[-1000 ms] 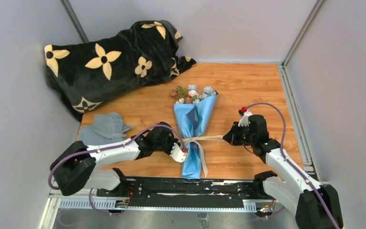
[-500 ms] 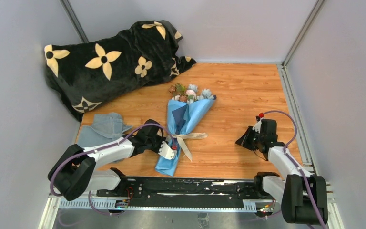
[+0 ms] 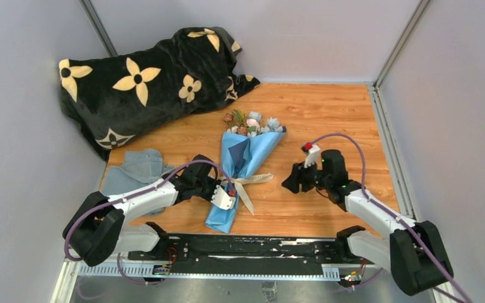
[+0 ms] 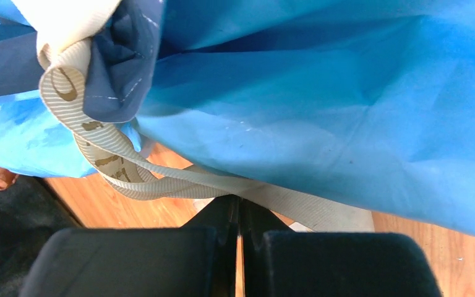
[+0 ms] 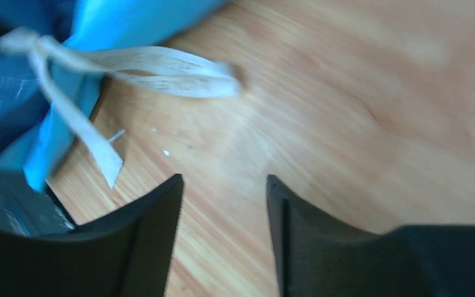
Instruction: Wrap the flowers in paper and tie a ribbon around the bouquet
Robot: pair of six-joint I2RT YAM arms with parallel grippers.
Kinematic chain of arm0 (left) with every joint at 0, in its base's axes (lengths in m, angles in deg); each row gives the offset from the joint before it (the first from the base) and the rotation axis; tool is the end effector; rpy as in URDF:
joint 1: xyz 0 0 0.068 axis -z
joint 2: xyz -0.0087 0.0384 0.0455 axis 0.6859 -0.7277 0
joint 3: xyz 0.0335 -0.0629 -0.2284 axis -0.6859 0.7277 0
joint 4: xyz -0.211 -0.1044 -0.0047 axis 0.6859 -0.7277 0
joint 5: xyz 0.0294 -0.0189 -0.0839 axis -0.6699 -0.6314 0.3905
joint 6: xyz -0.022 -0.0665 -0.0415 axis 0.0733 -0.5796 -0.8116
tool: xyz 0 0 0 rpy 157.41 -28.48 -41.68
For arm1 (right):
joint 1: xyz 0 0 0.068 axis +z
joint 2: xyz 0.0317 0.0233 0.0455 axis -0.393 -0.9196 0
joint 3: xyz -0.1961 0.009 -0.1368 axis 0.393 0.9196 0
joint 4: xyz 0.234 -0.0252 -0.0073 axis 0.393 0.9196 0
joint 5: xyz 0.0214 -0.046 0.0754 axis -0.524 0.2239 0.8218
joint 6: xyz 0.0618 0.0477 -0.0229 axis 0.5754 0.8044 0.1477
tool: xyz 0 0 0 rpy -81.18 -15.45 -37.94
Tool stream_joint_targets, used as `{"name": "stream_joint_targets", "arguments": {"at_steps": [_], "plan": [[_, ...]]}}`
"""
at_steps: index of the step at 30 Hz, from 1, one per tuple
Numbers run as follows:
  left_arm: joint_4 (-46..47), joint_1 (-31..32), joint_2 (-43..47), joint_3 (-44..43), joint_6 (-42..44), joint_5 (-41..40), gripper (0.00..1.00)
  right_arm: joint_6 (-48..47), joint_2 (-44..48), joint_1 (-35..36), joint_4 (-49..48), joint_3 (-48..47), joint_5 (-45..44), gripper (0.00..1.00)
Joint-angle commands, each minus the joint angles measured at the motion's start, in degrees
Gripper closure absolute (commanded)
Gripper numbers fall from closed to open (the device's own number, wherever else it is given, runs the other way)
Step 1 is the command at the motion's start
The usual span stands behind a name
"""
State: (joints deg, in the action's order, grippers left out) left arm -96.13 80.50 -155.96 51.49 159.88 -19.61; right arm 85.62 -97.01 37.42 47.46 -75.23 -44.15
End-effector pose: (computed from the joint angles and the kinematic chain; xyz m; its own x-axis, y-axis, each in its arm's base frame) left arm 0.1731 -0.1445 0.1101 0.4897 0.8355 -0.2492 0.8011 -0.3184 0.5069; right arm 0.2080 0.0903 0.1461 -0.6813 0.0381 -0.7310 -0.4721 0.7404 0.4785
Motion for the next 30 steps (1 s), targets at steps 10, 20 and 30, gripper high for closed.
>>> {"name": "stream_joint_targets", "arguments": {"at_steps": [10,20,30], "plan": [[-0.4,-0.4,0.9,0.5,0.4,1.6,1.00,-49.5,-17.7,22.1,-20.0,-8.1,2.2,0.27],[1.3,-0.4,1.7,1.8,-0.3,1.5,1.00,-52.2,-32.3,25.1,-19.6,-15.1,-1.8,0.40],[1.5,-1.6,2.5,2.8,0.7,-0.7,1.00,-50.8,-25.2,24.6,-19.0,-10.6,-11.1,1.00]]}}
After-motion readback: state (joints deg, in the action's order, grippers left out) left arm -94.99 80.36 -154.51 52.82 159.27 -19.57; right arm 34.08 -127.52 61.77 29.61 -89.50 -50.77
